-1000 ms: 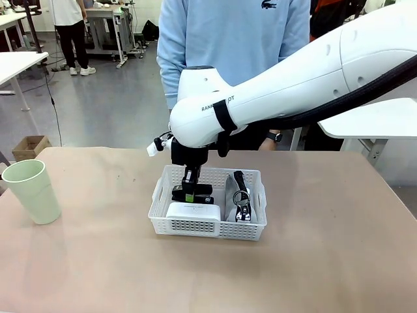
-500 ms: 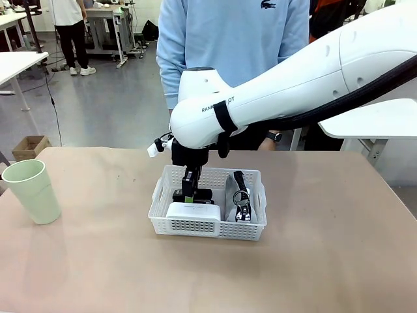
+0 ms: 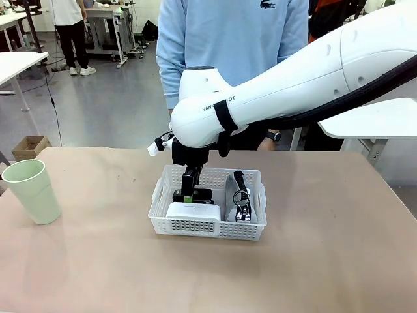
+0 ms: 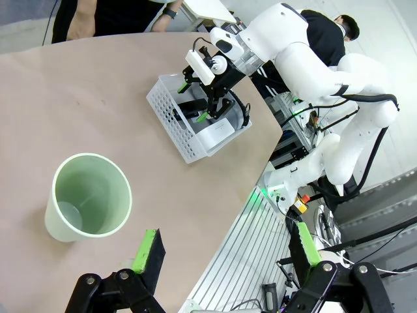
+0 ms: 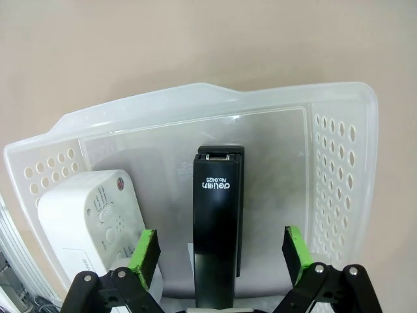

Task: Efficiently arrange items inside the basket to fit them all.
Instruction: Pick up the Stapler and place it inside the Organizing basket.

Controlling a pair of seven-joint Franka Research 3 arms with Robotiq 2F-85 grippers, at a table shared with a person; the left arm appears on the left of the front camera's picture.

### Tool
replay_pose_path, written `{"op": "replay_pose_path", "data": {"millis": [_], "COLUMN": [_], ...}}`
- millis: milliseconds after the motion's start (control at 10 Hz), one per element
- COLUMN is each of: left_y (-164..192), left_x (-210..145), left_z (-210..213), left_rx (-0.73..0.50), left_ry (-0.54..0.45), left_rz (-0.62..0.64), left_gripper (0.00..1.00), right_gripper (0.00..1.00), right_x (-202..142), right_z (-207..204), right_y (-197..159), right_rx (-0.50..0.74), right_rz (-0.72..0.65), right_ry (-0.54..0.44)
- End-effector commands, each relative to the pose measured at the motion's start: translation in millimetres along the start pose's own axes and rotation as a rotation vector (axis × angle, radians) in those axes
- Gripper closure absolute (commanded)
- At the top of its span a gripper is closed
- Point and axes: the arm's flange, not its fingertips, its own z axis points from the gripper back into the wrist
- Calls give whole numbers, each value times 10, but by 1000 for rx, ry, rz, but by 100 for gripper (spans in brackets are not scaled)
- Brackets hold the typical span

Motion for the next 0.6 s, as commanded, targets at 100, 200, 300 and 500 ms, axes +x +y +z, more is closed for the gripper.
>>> {"op": "replay_pose_path", "data": {"millis": [100,200,300,500], "left_y": [-19,-19,-19,-19], "left_x": [-20,-20,-20,-20], "left_z": [-14,-14,-14,-14], "left_rx": [8,8,8,8], "left_ry": [8,8,8,8], "left_rz": [3,3,3,3], "left_gripper": [0,0,0,0], "right_gripper": [0,0,0,0], "right_x": [-192,-383,-673,-1508], "right_z": [189,399,656,1167], "right_y": [126,199,252,199], "right_rx": [-28,-6,30,115], "right_rz": [-5,-17,-52,-192], "right_ry": [-34,-55,-81,-261]}}
